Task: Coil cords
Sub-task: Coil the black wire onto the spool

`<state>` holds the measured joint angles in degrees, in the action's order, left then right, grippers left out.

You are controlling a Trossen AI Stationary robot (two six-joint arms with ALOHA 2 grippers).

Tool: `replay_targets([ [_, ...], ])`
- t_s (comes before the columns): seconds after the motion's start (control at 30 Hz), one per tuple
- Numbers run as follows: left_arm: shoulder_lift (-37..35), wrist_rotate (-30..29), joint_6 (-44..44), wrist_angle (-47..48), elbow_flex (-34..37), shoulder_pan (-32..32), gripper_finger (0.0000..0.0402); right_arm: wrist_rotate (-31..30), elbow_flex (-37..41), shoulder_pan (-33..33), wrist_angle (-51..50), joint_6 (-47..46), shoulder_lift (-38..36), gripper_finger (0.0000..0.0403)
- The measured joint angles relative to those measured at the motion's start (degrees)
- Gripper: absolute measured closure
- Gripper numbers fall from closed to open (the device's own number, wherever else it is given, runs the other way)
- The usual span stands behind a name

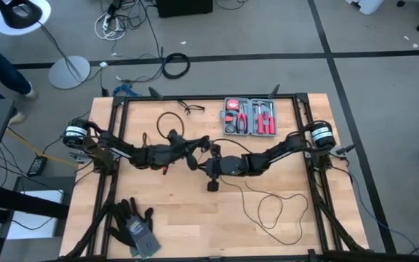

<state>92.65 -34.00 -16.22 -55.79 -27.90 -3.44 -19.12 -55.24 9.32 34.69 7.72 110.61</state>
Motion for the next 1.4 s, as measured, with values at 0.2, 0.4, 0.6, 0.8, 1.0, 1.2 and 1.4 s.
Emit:
replay_targets([
  [0.2,0.01,7.42,0.9,8.58,-1.25,0.0,0.0401,2.82,-0.04,-0.03,-8.8,1.53,-4.47,0.0403],
  [0.4,0.01,13.32,-0.54,12.87,-1.34,0.0,0.0401,4.3,-0.04,-0.32,-13.56,2.96,-8.76,0.0403],
  [0.6,-0.01,18.01,-2.01,13.54,-1.31,0.0,0.0401,4.4,-0.04,-1.18,-14.08,2.73,-9.73,0.0403],
  [0.8,-0.01,20.41,-2.47,14.62,-1.25,-0.04,0.0401,-4.13,0.0,-1.07,-19.47,0.91,-10.24,0.0403],
  [1.0,-0.12,18.58,-3.41,7.09,0.53,-0.29,0.0401,-12.71,0.52,-0.15,-30.32,-6.71,-11.77,0.0403],
  [1.2,-0.18,15.36,-3.53,-7.64,5.98,-0.44,0.0401,-12.68,6.78,0.77,-23.96,-14.64,-11.81,0.0386],
  [1.4,-0.21,8.14,-5.06,-19.29,10.93,-0.48,0.0401,-12.74,16.74,2.02,-0.54,-18.11,-11.3,0.0355],
])
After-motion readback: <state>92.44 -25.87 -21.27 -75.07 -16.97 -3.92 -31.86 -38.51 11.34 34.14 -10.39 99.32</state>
